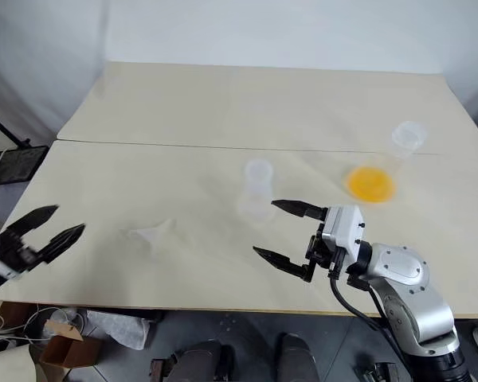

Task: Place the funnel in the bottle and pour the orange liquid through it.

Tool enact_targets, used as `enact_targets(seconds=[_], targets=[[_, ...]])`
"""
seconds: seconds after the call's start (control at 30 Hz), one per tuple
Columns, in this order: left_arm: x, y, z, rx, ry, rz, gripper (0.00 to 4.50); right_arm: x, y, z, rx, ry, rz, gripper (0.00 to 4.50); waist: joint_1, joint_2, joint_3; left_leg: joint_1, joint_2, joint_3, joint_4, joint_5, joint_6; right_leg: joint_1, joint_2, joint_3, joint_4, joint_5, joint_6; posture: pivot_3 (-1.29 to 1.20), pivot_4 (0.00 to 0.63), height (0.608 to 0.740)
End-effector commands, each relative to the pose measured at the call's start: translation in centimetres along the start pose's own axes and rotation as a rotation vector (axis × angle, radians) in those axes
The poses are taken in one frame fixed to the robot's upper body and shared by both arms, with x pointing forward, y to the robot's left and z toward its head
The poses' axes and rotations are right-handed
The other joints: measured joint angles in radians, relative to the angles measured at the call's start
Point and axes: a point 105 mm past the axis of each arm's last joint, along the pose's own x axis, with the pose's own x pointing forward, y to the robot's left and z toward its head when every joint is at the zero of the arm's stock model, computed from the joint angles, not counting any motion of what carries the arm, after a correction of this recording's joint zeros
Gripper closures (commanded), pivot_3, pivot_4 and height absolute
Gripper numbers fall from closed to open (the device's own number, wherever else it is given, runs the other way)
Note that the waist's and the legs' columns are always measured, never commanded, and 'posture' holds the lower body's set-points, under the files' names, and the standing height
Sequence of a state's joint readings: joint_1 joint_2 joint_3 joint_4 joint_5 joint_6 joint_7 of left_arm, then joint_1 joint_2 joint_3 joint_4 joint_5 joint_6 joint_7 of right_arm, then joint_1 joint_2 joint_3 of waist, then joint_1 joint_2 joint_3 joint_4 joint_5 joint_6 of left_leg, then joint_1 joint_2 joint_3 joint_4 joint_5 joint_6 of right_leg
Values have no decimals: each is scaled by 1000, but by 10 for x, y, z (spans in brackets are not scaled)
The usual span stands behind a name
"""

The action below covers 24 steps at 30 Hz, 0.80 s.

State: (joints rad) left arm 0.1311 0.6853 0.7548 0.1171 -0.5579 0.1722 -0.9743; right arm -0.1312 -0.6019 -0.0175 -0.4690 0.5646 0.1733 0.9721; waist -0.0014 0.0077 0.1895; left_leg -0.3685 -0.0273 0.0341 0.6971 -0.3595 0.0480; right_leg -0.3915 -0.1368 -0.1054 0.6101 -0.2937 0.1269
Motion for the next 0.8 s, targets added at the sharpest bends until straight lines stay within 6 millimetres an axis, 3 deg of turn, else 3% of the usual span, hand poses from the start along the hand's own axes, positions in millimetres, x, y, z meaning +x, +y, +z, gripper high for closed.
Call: enact_targets(seconds=[0.03, 0.17, 0.3, 0.47, 0.6, 0.8], targets=[[-38, 7, 1, 21, 10, 114, 48, 4, 6, 4, -59, -1, 96, 0, 2, 0, 0, 0, 0, 0, 0, 0, 0, 0, 0, 0, 0, 0, 0, 0, 150, 740], [-63, 2, -9, 12, 58, 163, 48, 6, 4, 3, -75, -3, 133, 0, 4, 0, 0, 0, 0, 0, 0, -1, 0, 0, -1, 0, -2, 0, 0, 0, 150, 740], [-60, -19, -7, -5, 60, 97, 48, 5, 0, 1, -74, -3, 129, 0, 8, -1, -1, 0, 0, 0, 0, -3, -1, 0, -4, -1, -5, -1, -1, 0, 150, 740], [-32, -72, -7, -51, 60, -108, 48, -1, -9, -4, -63, 11, 91, 0, 1, -1, 0, 0, 0, 1, 0, -3, 0, 0, -4, 0, -5, -1, -1, 0, 150, 740], [2, -106, -6, -77, 38, -210, 48, -3, -11, -7, -55, 15, 55, 0, 2, 0, 0, 0, 0, 1, 0, -3, 0, 0, -4, 0, -5, -1, -2, 0, 150, 740], [45, -121, -12, -82, 42, -221, 48, -7, -9, -7, -46, 22, 28, 0, 2, 0, -1, 0, 0, 1, 0, -3, 0, 0, -2, 0, -1, -1, -2, 0, 150, 740]])
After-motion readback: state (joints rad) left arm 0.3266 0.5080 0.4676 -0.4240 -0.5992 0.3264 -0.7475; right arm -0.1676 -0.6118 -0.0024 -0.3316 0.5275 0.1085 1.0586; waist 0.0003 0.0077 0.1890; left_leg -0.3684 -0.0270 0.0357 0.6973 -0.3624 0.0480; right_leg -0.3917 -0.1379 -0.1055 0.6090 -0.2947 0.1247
